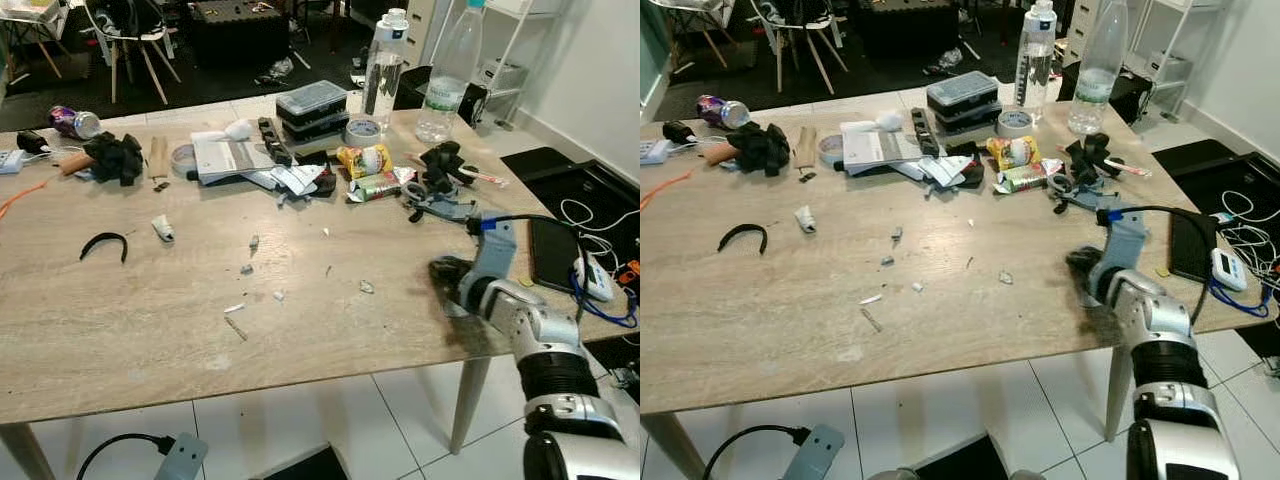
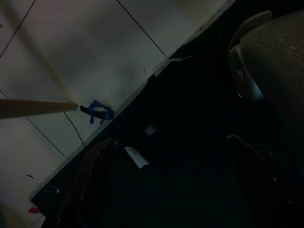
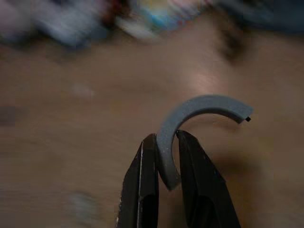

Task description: Picking trash to rubbish bin

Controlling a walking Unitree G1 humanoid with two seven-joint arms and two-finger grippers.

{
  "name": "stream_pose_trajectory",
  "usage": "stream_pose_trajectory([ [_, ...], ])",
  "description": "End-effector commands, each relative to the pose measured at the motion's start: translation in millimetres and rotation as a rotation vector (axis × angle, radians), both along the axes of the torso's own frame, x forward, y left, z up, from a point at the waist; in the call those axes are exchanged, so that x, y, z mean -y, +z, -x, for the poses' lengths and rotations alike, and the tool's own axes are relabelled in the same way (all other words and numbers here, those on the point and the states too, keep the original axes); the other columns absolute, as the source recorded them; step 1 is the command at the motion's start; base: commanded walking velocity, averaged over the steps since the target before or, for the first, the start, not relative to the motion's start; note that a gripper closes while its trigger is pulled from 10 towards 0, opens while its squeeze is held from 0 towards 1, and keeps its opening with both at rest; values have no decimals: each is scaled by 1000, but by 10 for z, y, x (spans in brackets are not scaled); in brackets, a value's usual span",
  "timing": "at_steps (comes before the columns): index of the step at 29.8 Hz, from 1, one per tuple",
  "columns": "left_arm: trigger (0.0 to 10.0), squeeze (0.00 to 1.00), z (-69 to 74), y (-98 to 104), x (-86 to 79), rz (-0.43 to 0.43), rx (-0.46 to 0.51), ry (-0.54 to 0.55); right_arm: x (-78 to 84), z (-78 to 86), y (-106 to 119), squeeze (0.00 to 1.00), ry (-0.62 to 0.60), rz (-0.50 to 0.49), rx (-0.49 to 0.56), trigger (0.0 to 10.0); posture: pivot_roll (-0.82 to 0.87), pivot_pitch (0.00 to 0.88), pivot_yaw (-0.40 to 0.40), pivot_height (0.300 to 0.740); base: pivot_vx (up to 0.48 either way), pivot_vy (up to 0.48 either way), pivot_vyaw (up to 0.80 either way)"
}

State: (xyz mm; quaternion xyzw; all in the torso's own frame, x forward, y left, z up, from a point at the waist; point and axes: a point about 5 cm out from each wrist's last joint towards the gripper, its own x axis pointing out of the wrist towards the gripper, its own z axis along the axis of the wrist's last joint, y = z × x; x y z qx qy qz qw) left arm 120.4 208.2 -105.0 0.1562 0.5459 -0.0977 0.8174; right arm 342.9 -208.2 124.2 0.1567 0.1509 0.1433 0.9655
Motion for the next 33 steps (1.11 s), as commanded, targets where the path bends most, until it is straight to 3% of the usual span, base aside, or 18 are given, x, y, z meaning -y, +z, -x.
stream_pose_trajectory([
  [1,10000,0,18,0,-38,-8,-5,13,-55,-6,252,0,61,-86,156,0,14,20,8,740,0,0,0],
  [3,10000,0,15,2,-42,-11,-3,17,-105,14,349,0,103,-136,214,0,14,20,8,740,0,0,0],
  [4,10000,0,12,3,-47,-13,0,23,-154,43,437,0,144,-187,262,2980,14,20,8,740,0,0,0],
  [5,10000,0,8,6,-57,-18,2,35,-229,97,537,0,213,-247,318,10000,16,19,10,740,0,0,0],
  [6,10000,0,4,8,-65,-21,6,52,-322,179,633,0,302,-309,372,10000,16,19,10,740,0,0,0],
  [7,10000,0,4,8,-65,-21,6,52,-322,179,633,0,302,-309,372,10000,16,19,10,740,0,0,0],
  [10,10000,0,-7,13,-82,-26,12,78,-503,343,723,0,475,-377,435,10000,19,19,12,740,0,0,0],
  [20,10000,0,-19,24,-137,-68,7,70,-830,434,605,0,601,-399,393,10000,43,5,22,740,-117,0,0],
  [28,10000,0,-24,42,-212,-96,11,72,-1132,473,293,0,707,-235,256,10000,70,0,18,740,-335,0,0],
  [33,10000,0,-6,40,-228,-98,8,77,-1200,485,170,0,734,-164,208,10000,75,0,18,740,-344,0,0],
])
